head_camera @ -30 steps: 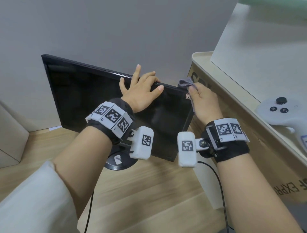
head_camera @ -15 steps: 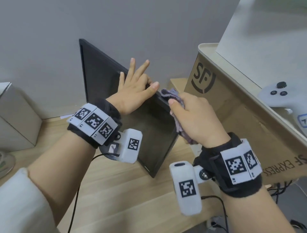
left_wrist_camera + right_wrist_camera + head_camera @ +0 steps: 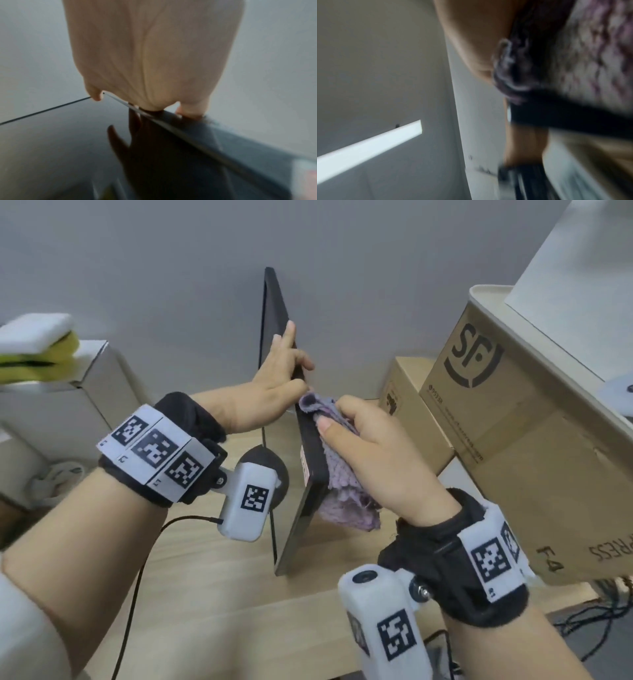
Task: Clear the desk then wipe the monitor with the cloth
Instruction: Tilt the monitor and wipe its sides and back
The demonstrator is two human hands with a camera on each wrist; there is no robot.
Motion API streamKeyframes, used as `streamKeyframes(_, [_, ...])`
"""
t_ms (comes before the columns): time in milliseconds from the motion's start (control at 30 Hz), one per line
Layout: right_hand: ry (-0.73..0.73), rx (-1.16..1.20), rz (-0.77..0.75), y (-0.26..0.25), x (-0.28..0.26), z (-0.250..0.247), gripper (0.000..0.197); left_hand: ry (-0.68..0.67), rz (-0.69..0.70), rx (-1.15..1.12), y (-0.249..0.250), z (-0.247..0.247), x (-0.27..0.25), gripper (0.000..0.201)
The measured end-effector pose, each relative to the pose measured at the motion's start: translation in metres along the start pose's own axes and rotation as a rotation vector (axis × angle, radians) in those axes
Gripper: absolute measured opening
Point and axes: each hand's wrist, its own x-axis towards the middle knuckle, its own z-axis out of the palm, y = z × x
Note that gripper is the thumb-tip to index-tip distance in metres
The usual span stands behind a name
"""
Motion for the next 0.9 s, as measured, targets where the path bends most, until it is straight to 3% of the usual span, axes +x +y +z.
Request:
streamKeyframes(100, [-0.114, 0.347, 0.109, 0.015, 0.014, -0.006, 0.017, -0.047, -0.014, -0.107, -0.005, 0.002, -0.024, 0.044])
streamKeyframes(167, [-0.047, 0.480, 0.121, 0.020, 0.021, -0.006, 0.015, -0.085, 0.013, -0.258, -0.009, 0.011, -0.042, 0.050])
streamKeyframes(267, [0.208, 0.429, 0.023, 0.024, 0.032, 0.002, 0.020, -0.066, 0.033, -0.471, -0.012, 0.031, -0.056, 0.121])
streamKeyframes(300, [0.276, 0.394, -0.007, 0.025, 0.034, 0.004, 0.024, -0.033, 0.035, -0.503, -0.013, 0.036, -0.056, 0.131])
streamKeyframes(367, [0.307, 0.419, -0.058, 0.025, 0.035, 0.007, 0.031, 0.035, 0.036, -0.520, -0.013, 0.039, -0.054, 0.131])
streamKeyframes(433, [0.234, 0.501, -0.117, 0.029, 0.035, 0.013, 0.032, 0.045, 0.010, -0.520, -0.009, 0.036, -0.054, 0.129])
streamKeyframes(600, [-0.193, 0.526, -0.410, 0.046, 0.062, 0.048, 0.054, -0.052, -0.073, -0.432, -0.004, 0.019, -0.073, 0.111])
streamKeyframes(667, [-0.267, 0.559, -0.373, 0.052, 0.084, 0.063, 0.065, -0.060, -0.098, -0.419, -0.010, 0.009, -0.079, 0.116])
streamKeyframes(733, [-0.248, 0.629, -0.282, 0.053, 0.108, 0.073, 0.078, -0.085, -0.140, -0.373, -0.016, -0.002, -0.084, 0.120])
streamKeyframes(800, [-0.125, 0.623, -0.244, 0.047, 0.132, 0.078, 0.087, -0.151, -0.158, -0.340, -0.019, -0.012, -0.086, 0.121])
streamKeyframes(900, [0.001, 0.584, -0.152, 0.045, 0.175, 0.077, 0.075, -0.201, -0.245, -0.321, -0.025, -0.024, -0.084, 0.116])
